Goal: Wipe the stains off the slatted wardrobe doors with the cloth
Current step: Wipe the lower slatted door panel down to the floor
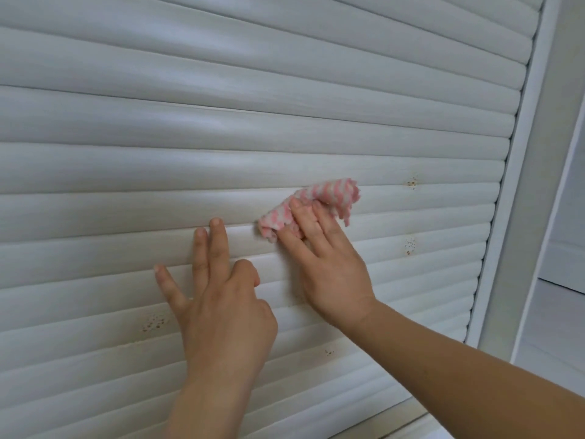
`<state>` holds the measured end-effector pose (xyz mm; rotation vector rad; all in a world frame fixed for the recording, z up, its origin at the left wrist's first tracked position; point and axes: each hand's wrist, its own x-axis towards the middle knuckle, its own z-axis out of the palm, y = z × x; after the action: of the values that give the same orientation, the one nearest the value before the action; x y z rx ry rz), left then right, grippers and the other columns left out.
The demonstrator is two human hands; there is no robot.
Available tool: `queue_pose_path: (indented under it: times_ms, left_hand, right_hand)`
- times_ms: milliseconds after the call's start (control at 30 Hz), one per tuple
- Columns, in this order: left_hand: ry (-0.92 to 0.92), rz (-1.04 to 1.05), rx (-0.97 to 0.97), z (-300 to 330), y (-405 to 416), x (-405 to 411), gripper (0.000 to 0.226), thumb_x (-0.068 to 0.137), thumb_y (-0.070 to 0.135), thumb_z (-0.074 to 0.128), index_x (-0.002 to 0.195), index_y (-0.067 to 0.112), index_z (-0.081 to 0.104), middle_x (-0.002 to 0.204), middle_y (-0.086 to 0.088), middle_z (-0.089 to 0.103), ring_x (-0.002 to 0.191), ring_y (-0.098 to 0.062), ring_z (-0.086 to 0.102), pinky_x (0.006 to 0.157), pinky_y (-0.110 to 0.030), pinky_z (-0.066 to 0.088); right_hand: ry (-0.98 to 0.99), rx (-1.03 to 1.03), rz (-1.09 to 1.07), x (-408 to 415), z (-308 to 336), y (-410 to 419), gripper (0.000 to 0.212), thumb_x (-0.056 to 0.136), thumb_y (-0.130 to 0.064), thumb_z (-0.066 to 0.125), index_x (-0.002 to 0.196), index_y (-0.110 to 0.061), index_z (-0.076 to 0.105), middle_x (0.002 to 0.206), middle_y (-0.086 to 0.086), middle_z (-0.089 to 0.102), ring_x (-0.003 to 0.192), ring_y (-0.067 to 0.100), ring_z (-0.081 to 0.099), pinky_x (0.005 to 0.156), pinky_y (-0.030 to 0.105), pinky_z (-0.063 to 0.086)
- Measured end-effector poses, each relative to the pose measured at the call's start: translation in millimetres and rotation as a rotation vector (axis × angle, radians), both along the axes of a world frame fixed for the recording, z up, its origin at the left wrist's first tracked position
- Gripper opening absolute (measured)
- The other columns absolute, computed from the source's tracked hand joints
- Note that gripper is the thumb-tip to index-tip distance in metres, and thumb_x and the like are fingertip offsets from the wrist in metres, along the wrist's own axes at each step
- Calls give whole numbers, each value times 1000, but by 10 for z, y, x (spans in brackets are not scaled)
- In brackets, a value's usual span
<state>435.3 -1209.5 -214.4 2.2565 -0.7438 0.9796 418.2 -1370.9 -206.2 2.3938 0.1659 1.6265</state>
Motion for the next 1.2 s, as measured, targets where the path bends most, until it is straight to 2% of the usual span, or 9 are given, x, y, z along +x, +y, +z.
queue_pose_path:
  times_ms: [200, 367, 433, 533, 633, 767, 867, 1033, 1200]
  left_hand:
    - [84, 24, -19, 36, 58, -65, 25, 76, 6, 50, 84, 29, 46, 157, 6, -13, 141, -8, -21, 106, -51, -20]
    - [160, 47, 53, 96, 70, -121, 23, 80, 9, 45, 89, 30, 43, 154, 6, -24, 138, -9, -29, 107, -55, -19]
    - [142, 44, 19, 83, 66, -115, 23, 79, 9, 47, 88, 30, 43, 155, 5, -21, 139, -9, -27, 107, -54, -19]
    - [90, 17, -38, 16, 0, -90, 29, 69, 6, 56, 83, 29, 45, 159, 0, 2, 145, -13, -7, 108, -55, -13]
    - [-4, -23, 10, -81, -177, -86, 44, 46, -1, 68, 73, 26, 47, 147, -12, 39, 139, -20, 24, 105, -58, 3]
    - [-181, -81, 90, -51, -471, -172, 31, 43, 6, 62, 68, 22, 52, 139, -13, 48, 132, -18, 29, 103, -55, 10]
    - [-285, -89, 168, 79, -679, -189, 25, 48, 7, 46, 68, 19, 53, 141, -12, 46, 134, -20, 28, 104, -57, 11]
    - [-394, -27, 353, 334, -1021, -167, 34, 60, 9, 28, 78, 18, 55, 151, -13, 31, 142, -25, 22, 107, -59, 2]
    - [-509, 10, 381, 308, -1199, -32, 24, 62, 7, 32, 69, 11, 56, 143, -17, 42, 136, -29, 35, 107, -61, 11]
  right_hand:
    - [94, 202, -153, -236, -80, -429, 63, 73, -5, 31, 134, -13, 46, 142, 15, 45, 130, 35, 38, 97, 52, 45]
    - [64, 647, -181, -309, -118, -477, 71, 74, 13, 45, 142, -10, 41, 154, 15, 25, 140, 35, 25, 100, 53, 41]
    - [36, 692, -155, -238, -96, -306, 68, 76, 11, 45, 141, -6, 40, 153, 20, 22, 141, 39, 20, 107, 55, 33]
    - [82, 525, -139, -139, -87, -9, 70, 70, -6, 31, 138, -7, 46, 145, 24, 35, 132, 48, 33, 104, 59, 34]
    - [92, 372, -198, -136, -118, 38, 69, 69, -15, 30, 136, -18, 45, 145, 15, 42, 130, 39, 43, 107, 54, 32]
    - [118, 313, -225, -232, -117, -333, 67, 72, -17, 32, 138, -26, 37, 148, 8, 40, 133, 32, 40, 109, 53, 20]
    - [160, 414, -276, -360, -79, -690, 68, 72, -20, 30, 140, -27, 37, 151, 7, 35, 137, 29, 35, 112, 50, 17]
    - [222, 770, -358, -578, -32, -1344, 76, 84, -13, 40, 150, -36, 11, 159, -10, -5, 145, 9, -6, 117, 45, -3]
    - [55, 1122, -256, -541, 106, -1592, 80, 87, -10, 44, 150, -38, 3, 159, -12, -6, 146, 11, -3, 117, 48, 5]
